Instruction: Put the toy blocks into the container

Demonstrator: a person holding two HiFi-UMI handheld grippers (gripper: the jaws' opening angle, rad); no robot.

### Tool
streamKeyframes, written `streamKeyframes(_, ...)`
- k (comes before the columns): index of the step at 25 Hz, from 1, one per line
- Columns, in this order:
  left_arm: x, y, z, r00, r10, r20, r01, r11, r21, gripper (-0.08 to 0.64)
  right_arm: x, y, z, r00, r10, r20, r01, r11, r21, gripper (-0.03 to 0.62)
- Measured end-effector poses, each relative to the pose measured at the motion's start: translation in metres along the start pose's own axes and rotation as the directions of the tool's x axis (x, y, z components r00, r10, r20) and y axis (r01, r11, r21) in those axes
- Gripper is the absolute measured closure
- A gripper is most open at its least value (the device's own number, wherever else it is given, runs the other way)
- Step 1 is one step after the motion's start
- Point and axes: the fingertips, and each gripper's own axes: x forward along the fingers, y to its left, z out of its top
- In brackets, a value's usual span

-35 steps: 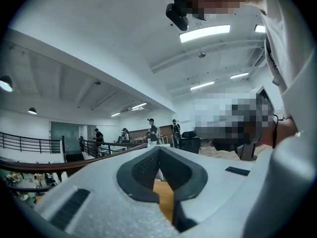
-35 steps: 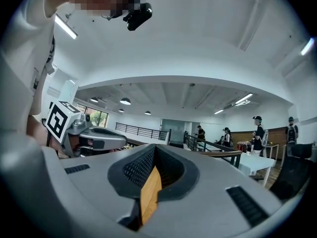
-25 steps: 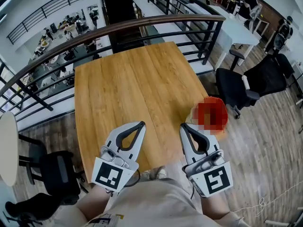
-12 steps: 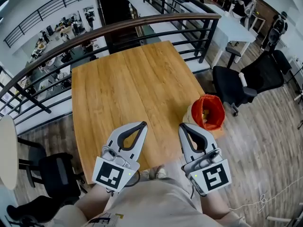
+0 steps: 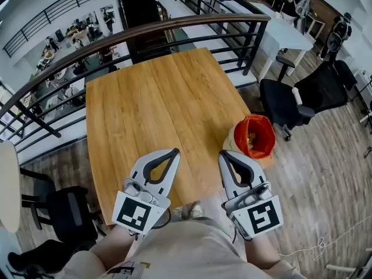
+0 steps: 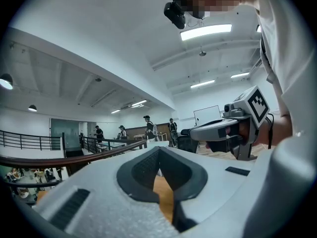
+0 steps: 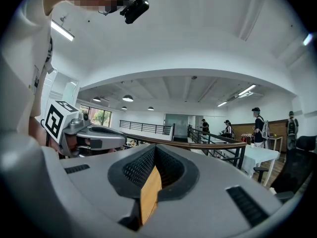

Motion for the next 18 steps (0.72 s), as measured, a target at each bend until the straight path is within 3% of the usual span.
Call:
streamKeyframes(8, -0.009, 0.016, -0.006, 0.998, 0.052, -0.027, -0.052, 0.999, -0.008, 0.548, 0.012, 0.004, -0.003, 1.000, 0.020, -0.003, -0.020, 1.000, 0.022, 0.571)
streamKeyframes(18, -0.036, 0.063, -0.026, 0.980, 0.183, -0.076, -0.186, 0.981, -0.045, 0.548, 0.052, 0.025, -0.006, 0.995, 0.097, 0.015, -0.097, 0.994, 0.039, 0.568)
